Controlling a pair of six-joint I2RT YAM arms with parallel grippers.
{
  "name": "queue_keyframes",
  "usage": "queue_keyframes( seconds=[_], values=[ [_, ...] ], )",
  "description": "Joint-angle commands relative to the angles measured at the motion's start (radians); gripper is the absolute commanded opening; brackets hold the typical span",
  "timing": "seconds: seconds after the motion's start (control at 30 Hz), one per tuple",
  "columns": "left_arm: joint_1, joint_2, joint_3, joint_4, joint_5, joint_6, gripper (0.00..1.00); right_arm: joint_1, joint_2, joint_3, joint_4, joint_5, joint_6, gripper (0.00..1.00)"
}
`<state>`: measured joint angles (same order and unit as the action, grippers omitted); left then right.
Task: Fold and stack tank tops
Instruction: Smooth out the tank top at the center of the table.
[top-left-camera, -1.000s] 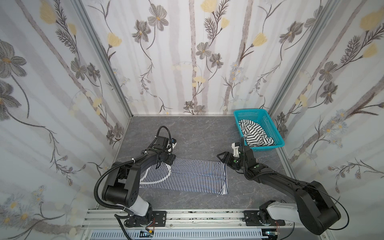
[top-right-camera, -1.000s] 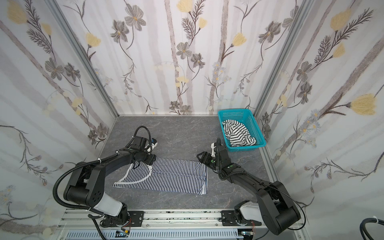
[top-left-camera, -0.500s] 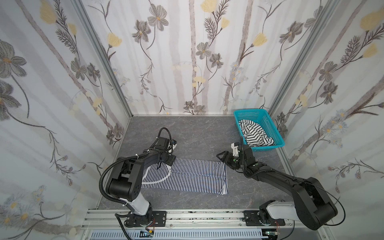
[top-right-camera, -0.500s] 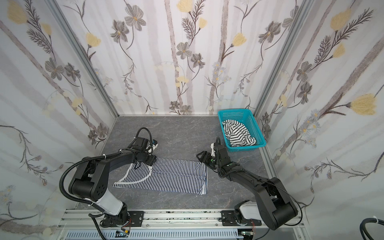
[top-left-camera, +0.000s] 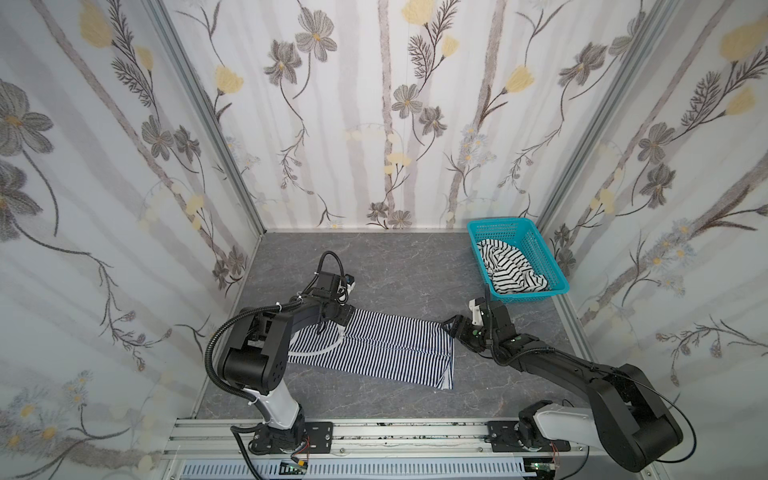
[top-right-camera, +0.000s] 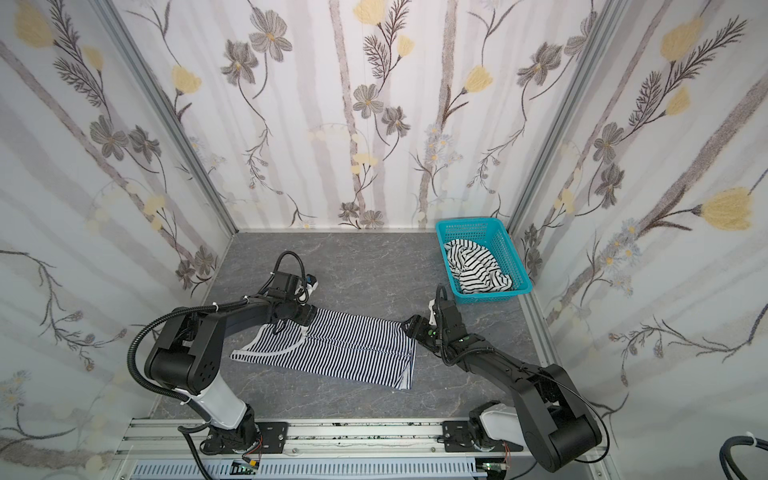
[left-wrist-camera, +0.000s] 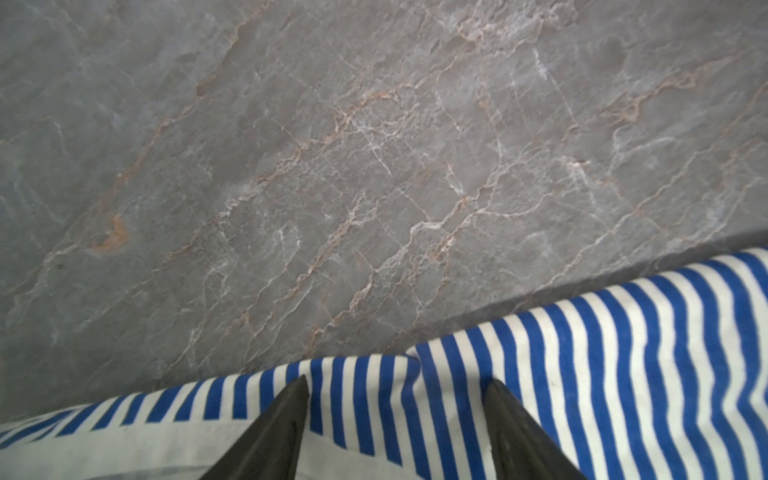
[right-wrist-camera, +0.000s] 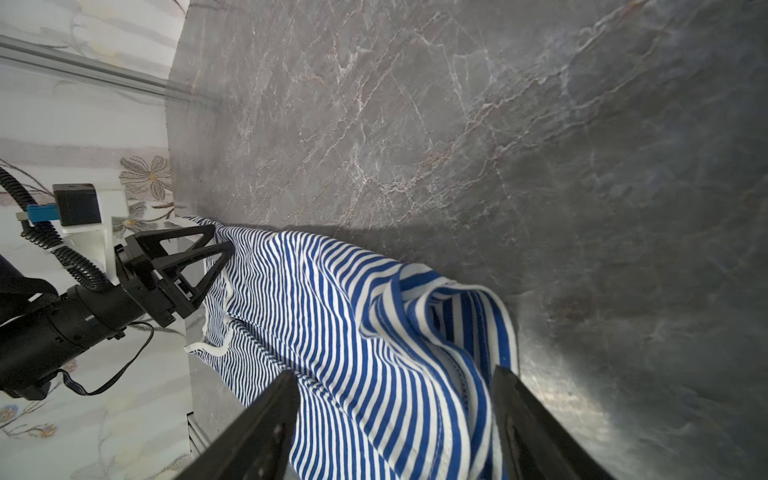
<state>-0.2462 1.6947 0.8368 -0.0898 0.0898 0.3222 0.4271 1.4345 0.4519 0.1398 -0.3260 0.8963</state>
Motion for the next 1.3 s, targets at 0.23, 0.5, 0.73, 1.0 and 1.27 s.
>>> queue_keyframes(
  seconds=[0.23,0.5,0.73,1.0,1.27],
  values=[
    [-0.002,-0.001,-0.018,-0.090,-0.029,0.015,0.69,-0.005,0.087,0.047,0.102,-0.024,-0.004,0.66],
    [-0.002,0.003,-0.022,-0.090,-0.028,0.012,0.69,-0.009,0.111,0.067,0.110,-0.033,-0.009,0.55],
    [-0.002,-0.002,-0.028,-0.090,-0.034,0.012,0.69,-0.022,0.102,0.056,0.100,-0.028,-0.017,0.23],
    [-0.002,-0.008,-0.052,-0.090,-0.049,0.031,0.69,-0.050,0.051,0.024,0.024,0.025,-0.044,0.06],
    [-0.003,-0.010,-0.049,-0.091,-0.028,0.018,0.69,-0.073,0.126,0.049,0.020,0.047,-0.073,0.36]
  ],
)
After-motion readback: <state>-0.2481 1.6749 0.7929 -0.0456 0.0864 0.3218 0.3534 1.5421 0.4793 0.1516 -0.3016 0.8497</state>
